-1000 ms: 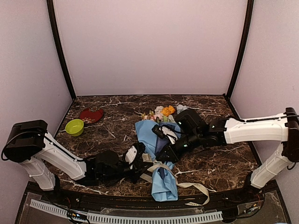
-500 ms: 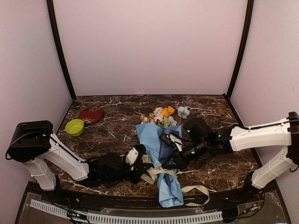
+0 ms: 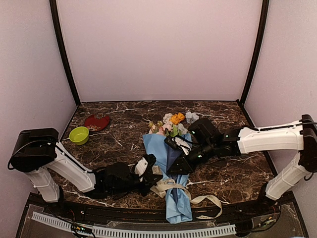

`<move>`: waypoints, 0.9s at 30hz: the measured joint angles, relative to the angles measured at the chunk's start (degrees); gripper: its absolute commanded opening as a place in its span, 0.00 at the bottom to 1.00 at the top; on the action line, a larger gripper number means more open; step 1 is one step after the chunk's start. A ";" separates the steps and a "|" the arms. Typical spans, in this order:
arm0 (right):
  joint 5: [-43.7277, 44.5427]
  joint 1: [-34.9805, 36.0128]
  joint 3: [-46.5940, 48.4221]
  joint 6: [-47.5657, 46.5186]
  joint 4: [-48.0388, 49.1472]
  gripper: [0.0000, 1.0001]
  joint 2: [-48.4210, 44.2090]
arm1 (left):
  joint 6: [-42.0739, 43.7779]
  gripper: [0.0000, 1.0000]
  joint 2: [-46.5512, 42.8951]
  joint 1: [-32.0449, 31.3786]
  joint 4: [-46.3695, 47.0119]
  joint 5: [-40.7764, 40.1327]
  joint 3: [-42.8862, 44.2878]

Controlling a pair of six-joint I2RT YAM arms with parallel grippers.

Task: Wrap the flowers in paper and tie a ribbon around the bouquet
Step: Cross the half-tied ribbon over the folded bouquet.

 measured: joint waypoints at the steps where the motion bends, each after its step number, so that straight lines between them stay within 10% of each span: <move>1: 0.04 0.02 0.66 -0.35 -0.07 0.32 1.05 | -0.04 0.00 -0.02 0.00 0.15 0.02 -0.13; 9: -0.13 1.36 2.82 -3.10 -1.88 0.35 5.99 | -1.36 0.09 -0.07 0.00 1.27 -0.81 -2.12; 13: -0.24 1.84 2.80 -3.45 -2.12 0.19 6.51 | -2.82 0.17 -0.42 0.00 1.53 -1.79 -3.15; 20: 0.00 2.05 2.80 -4.17 -3.37 0.04 6.64 | -6.10 0.57 -3.96 0.00 2.27 -4.68 -6.60; 27: 0.07 2.08 2.89 -4.57 -4.28 0.20 6.64 | -5.46 0.75 -16.41 0.00 -1.95 -10.01 -12.44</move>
